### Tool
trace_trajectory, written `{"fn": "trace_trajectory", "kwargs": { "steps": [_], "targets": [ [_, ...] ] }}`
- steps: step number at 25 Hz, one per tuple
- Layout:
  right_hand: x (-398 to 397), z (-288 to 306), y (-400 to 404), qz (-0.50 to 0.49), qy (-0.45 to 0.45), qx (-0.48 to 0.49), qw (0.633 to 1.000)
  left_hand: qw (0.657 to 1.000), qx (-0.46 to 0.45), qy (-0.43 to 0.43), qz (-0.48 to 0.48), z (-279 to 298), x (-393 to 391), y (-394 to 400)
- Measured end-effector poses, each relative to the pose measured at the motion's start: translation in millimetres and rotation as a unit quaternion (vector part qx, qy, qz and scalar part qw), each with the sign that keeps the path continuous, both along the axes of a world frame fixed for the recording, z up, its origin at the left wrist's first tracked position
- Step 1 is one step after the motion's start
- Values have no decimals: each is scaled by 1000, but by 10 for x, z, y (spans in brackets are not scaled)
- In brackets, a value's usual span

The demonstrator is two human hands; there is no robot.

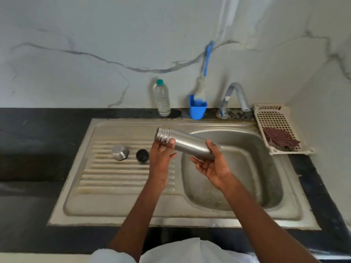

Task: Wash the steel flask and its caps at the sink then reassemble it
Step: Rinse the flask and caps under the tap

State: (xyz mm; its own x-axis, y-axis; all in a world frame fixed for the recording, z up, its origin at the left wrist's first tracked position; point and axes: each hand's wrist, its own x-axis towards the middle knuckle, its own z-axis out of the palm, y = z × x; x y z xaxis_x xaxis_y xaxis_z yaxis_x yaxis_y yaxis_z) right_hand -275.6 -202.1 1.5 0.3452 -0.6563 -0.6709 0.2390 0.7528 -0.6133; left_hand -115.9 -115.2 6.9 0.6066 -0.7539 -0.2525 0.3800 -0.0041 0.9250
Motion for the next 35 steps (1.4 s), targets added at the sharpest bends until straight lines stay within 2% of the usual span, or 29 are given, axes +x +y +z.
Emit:
{"fn": "trace_trajectory", "kwargs": {
  "steps": [2,5,9,11,13,15,17,20,23,25,28,32,35],
  "targets": [
    [-284,-132,-138,23,51,-10,998,999,-13,-14,-31,31,-223,-255],
    [-696,-303,-378,82,162,-127,975,994,-2,-87,-59,60,-444,-631],
    [-885,-236,-690,227,240,-300,895,949,66,-250,-181,45,-654,-1129],
    [-778,-178,-844,231,289,-336,866,932,89,-281,-210,19,-766,-1353],
    [-702,-232,-985,185,336,-326,864,919,92,-275,-267,-29,-769,-1544],
    [-701,-385,-1130,142,361,-279,878,903,91,-256,-334,-89,-698,-1737],
    [-722,-562,-1229,134,373,-248,884,905,94,-296,-291,-175,-620,-1943],
    [-689,-733,-1324,152,406,-244,867,905,121,-366,-180,-291,-603,-2359],
    [-613,-863,-1463,160,413,-250,861,883,142,-385,-229,-408,-671,-2765],
    [-581,-927,-1543,167,411,-253,859,864,139,-433,-217,-490,-694,-2898],
    [-562,-995,-1604,165,400,-246,867,877,101,-433,-181,-567,-632,-2942],
    [-579,-1095,-1552,155,378,-230,883,884,92,-406,-211,-593,-555,-2910],
    [-576,-1163,-1492,141,369,-223,891,908,78,-364,-194,-587,-586,-2876]
  ]
}}
